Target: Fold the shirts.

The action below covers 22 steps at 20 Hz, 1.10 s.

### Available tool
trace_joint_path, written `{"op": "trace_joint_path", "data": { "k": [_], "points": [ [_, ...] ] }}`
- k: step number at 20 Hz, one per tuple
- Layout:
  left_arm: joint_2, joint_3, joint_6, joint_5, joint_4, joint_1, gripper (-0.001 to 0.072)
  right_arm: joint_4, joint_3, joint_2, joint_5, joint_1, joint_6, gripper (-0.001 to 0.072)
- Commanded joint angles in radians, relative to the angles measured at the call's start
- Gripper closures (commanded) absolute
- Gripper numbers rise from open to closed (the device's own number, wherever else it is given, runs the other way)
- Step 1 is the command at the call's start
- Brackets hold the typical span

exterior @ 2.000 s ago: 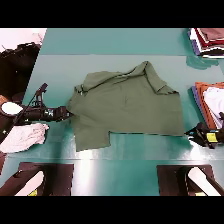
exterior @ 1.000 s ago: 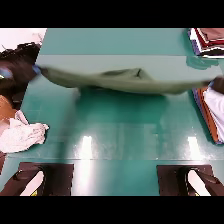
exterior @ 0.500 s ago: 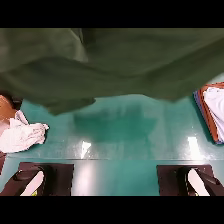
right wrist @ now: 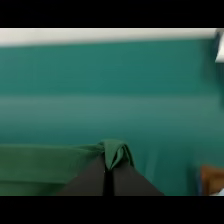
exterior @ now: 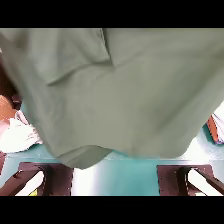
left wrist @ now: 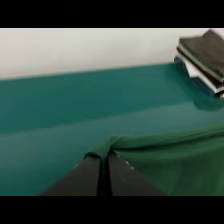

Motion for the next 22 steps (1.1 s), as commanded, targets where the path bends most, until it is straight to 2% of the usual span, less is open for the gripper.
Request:
{"op": "trace_joint_path", "data": {
  "k": [1,4,6,10,12,14,18,20,22],
  "points": [
    [-0.127,-0.175,-0.004,-0.064,0.000,0.001,0.0682,-0.134,-0.175,-0.148,0.026,0.159,0.005,0.0696],
    [-0.268,-0.309,-0.001,-0.030,0.000,0.001,0.0681,-0.156,-0.282,-0.301,-0.046,0.235,0.005,0.0696],
    [-0.376,-0.362,0.012,0.046,-0.001,0.001,0.0682,-0.155,-0.294,-0.407,-0.131,0.250,0.008,0.0696],
    [-0.571,-0.350,0.067,0.298,-0.076,0.001,0.0682,-0.147,-0.150,-0.612,-0.218,0.250,0.013,0.0696],
    [-0.610,-0.338,0.068,0.344,-0.098,0.001,0.0682,-0.148,-0.064,-0.671,-0.219,0.254,0.012,0.0696],
    [-0.610,-0.337,0.071,0.301,-0.082,0.002,0.0682,-0.153,-0.026,-0.684,-0.195,0.254,0.011,0.0696],
    [-0.610,-0.354,0.074,0.002,0.029,-0.007,0.0683,-0.190,-0.047,-0.676,-0.066,0.254,0.011,0.0697],
    [-0.610,-0.413,0.074,-0.019,0.058,-0.019,0.0683,-0.232,-0.141,-0.641,-0.070,0.269,0.012,0.0696],
    [-0.610,-0.484,0.065,0.030,0.061,-0.029,0.0682,-0.229,-0.255,-0.599,-0.089,0.269,0.012,0.0696]
  ]
}}
